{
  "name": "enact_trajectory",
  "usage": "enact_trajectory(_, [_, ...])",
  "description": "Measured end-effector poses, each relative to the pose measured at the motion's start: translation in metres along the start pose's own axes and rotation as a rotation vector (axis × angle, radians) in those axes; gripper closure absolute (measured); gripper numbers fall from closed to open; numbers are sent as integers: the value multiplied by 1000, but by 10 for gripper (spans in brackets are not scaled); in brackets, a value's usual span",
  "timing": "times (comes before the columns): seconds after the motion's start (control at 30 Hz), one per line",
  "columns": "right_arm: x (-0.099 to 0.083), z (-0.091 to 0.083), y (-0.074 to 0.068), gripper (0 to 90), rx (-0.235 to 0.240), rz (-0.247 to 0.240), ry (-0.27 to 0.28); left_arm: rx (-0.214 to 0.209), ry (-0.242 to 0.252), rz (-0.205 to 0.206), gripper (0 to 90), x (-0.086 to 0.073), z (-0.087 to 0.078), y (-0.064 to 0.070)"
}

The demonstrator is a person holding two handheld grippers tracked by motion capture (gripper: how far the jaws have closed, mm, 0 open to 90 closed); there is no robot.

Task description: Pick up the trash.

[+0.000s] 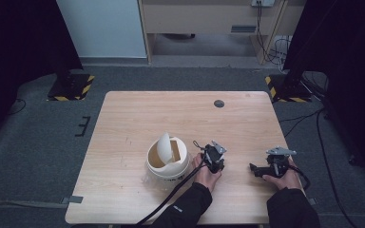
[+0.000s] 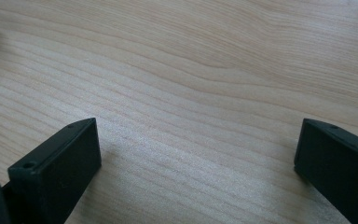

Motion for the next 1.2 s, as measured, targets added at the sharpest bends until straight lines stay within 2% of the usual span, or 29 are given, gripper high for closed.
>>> enact_trajectory(0.13, [0, 0, 0, 8, 0, -1, 0, -37, 49, 2, 651, 13, -8, 11])
enact_trajectory(0.17, [0, 0, 0, 8, 0, 0, 0, -56, 75, 7, 651, 21, -13, 15])
enact_trajectory(0.2, [0, 0, 0, 8, 0, 0, 0, -56, 75, 7, 651, 21, -13, 15])
enact_trajectory(0.33, [0, 0, 0, 8, 0, -1, 0, -92, 132, 2, 651, 39, -26, 24])
enact_trajectory(0.37, [0, 0, 0, 8, -1, 0, 0, -119, 164, 6, 650, 47, -33, 28])
enact_trajectory(0.4, [0, 0, 0, 8, -1, 0, 0, -119, 164, 6, 650, 47, -33, 28])
enact_trajectory(0.43, [0, 0, 0, 8, -1, 0, 0, -138, 202, 5, 650, 57, -41, 32])
enact_trajectory(0.47, [0, 0, 0, 8, -1, 0, 0, -138, 202, 5, 651, 57, -41, 32])
enact_trajectory(0.53, [0, 0, 0, 8, -1, 0, 0, -152, 234, 8, 650, 67, -50, 35])
enact_trajectory(0.57, [0, 0, 0, 8, -1, 3, 1, -163, 266, 15, 650, 77, -59, 38])
enact_trajectory(0.67, [0, 0, 0, 8, -1, 1, 3, -171, 293, 21, 650, 86, -69, 40])
enact_trajectory(0.7, [0, 0, 0, 8, -1, 0, 3, -179, 325, 25, 649, 96, -79, 42])
enact_trajectory(0.73, [0, 0, 0, 8, -1, 0, 3, -179, 325, 25, 649, 96, -79, 42])
enact_trajectory(0.77, [0, 0, 0, 8, -1, 0, 2, -186, 354, 30, 649, 105, -89, 43])
enact_trajectory(0.8, [0, 0, 0, 8, -1, 0, 2, -186, 354, 30, 649, 105, -89, 43])
enact_trajectory(0.87, [0, 0, 0, 8, -1, -1, 3, -192, 384, 32, 648, 115, -99, 43])
enact_trajectory(0.9, [0, 0, 0, 8, -1, -1, 3, -200, 409, 30, 648, 123, -110, 43])
enact_trajectory(0.93, [0, 0, 0, 8, -1, -1, 3, -200, 409, 30, 648, 123, -110, 43])
enact_trajectory(0.97, [0, 0, 0, 8, -1, 0, 2, -202, 438, 30, 648, 131, -121, 41])
enact_trajectory(1.0, [0, 0, 0, 8, -1, 0, 2, -202, 438, 30, 648, 131, -121, 41])
enact_trajectory(1.03, [0, 0, 0, 8, -1, -1, 3, -210, 469, 21, 647, 139, -133, 38])
enact_trajectory(1.07, [0, 0, 0, 8, -1, -1, 3, -210, 469, 21, 647, 139, -133, 38])
enact_trajectory(1.13, [0, 0, 0, 8, -1, -1, 3, -216, 502, 16, 645, 146, -145, 35])
enact_trajectory(1.2, [0, 0, 0, 8, -1, -1, 3, -216, 544, 23, 644, 157, -163, 30])
Point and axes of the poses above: each handheld gripper's, and its own axes: z roughly forward along the jaws, x roughly out of its top, y roughly to its right, the point moved 10 cm from there along z, roughly forward along the jaws, and after that the axes turned 14 degrees about y, right-handed, at the moved point
